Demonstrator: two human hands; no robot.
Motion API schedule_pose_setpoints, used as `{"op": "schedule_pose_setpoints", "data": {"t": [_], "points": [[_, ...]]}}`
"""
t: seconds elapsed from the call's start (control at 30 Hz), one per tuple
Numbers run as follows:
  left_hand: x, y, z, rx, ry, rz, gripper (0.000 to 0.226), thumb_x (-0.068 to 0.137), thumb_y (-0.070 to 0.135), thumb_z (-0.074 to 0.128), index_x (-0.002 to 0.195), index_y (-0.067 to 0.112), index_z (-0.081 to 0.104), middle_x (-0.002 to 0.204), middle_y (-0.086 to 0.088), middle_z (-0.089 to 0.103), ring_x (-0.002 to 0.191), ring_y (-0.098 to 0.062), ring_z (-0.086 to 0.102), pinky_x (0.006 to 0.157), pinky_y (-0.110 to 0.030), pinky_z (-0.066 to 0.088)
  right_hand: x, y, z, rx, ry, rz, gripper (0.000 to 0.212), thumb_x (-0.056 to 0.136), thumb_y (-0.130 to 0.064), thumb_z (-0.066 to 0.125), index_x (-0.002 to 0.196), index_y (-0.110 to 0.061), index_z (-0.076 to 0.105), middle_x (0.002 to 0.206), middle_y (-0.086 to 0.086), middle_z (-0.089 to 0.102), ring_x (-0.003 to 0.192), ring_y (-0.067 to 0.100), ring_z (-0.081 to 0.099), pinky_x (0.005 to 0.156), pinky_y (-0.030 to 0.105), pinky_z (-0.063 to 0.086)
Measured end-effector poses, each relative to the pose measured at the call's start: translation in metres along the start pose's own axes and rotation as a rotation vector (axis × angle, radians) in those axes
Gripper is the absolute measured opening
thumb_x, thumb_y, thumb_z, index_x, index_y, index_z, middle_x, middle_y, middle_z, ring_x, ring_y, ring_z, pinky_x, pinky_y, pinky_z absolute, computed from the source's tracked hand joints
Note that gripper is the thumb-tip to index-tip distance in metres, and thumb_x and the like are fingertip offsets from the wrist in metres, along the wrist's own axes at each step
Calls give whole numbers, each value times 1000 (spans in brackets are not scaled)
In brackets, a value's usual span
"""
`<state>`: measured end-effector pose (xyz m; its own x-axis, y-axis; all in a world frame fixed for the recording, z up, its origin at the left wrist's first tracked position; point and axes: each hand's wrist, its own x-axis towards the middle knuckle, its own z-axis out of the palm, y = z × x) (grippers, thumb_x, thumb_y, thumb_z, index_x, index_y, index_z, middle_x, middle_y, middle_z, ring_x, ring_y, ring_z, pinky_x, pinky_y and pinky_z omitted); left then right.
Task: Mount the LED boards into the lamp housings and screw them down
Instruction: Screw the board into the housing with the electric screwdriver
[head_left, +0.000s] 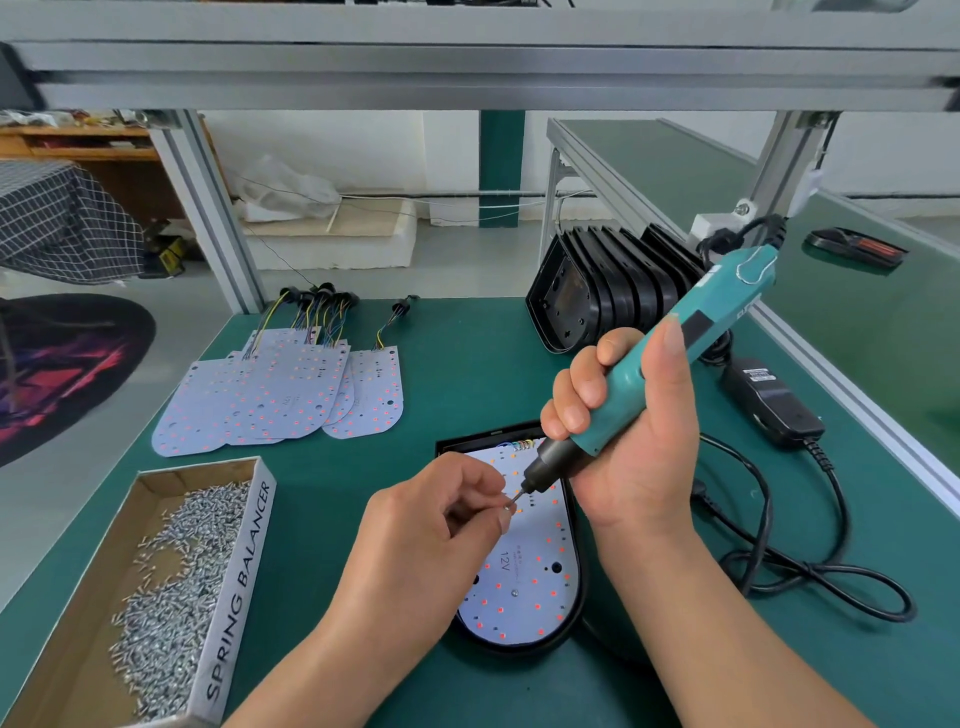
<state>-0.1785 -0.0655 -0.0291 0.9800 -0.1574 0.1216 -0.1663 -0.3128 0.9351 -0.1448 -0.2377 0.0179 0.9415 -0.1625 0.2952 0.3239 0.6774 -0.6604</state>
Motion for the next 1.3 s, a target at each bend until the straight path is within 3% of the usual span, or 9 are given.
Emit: {"op": "schedule_pose_setpoints", "data": {"t": [0.3, 0.47, 0.63, 0.77, 0.87, 0.97, 1.1, 1.2, 1.3], "points": [[-2, 2, -3, 104, 5, 46, 39, 95, 11, 76, 101, 49, 69, 92, 28, 77, 84, -7, 73, 65, -9, 52, -5, 7, 6, -66, 23, -20, 53, 76, -64, 85, 83, -20, 56, 65, 0, 45, 50, 16, 45, 52, 28, 43], [-2, 1, -2, 68, 1, 62, 39, 96, 13, 78, 103, 50, 72, 96, 27, 78, 86, -8, 74, 67, -9, 53, -1, 6, -1, 14, 116, -5, 37, 95, -54, 62, 83, -20, 55, 65, -1, 44, 50, 15, 44, 51, 28, 42], [1, 0, -6, 9, -12, 89, 47, 95, 14, 82, 117, 53, 69, 104, 24, 79, 96, -8, 75, 73, -11, 55, 3, 7, -6, 119, 215, 30, 42, 95, -60, 62, 84, -20, 54, 67, -2, 42, 52, 14, 42, 51, 27, 42], [9, -5, -20, 76, 189, 83, 22, 101, 27, 73, 113, 45, 70, 107, 28, 75, 103, 0, 70, 81, -17, 55, 6, 6, -12, 186, 288, 49, 45, 94, -63, 63, 82, -20, 53, 69, -3, 41, 53, 13, 43, 51, 26, 41], [15, -9, -25, 335, 202, -47, 28, 97, 45, 63, 123, 35, 66, 99, 25, 70, 93, 5, 63, 81, -26, 53, 7, 6, -14, 189, 303, 36, 45, 94, -63, 64, 83, -21, 52, 70, -3, 41, 54, 12, 43, 52, 25, 41], [18, -10, -22, 317, 70, -178, 38, 99, 45, 65, 131, 23, 66, 88, 12, 71, 79, -8, 67, 77, -43, 62, 7, 6, -13, 190, 303, 29, 45, 94, -63, 64, 82, -21, 53, 70, -4, 42, 54, 12, 43, 52, 25, 41], [21, -11, -24, 169, -62, -312, 60, 98, 42, 69, 153, 23, 54, 90, 9, 71, 51, -14, 63, 58, -27, 54, 7, 5, -13, 193, 312, 18, 45, 94, -63, 65, 83, -21, 53, 70, -3, 42, 55, 13, 43, 53, 26, 40], [22, -11, -25, 71, -121, -329, 36, 85, 45, 66, 115, 27, 76, 83, -6, 68, 56, -18, 53, 56, -32, 46, 7, 5, -12, 186, 311, 18, 44, 94, -62, 64, 83, -21, 52, 70, -3, 41, 54, 13, 43, 53, 26, 40], [20, -10, -26, 16, -134, -327, 27, 81, 42, 63, 91, 18, 72, 71, 1, 59, 57, -19, 48, 51, -33, 44, 6, 5, -12, 162, 313, 16, 43, 93, -61, 64, 83, -21, 52, 70, -3, 41, 54, 13, 42, 52, 26, 40]]}}
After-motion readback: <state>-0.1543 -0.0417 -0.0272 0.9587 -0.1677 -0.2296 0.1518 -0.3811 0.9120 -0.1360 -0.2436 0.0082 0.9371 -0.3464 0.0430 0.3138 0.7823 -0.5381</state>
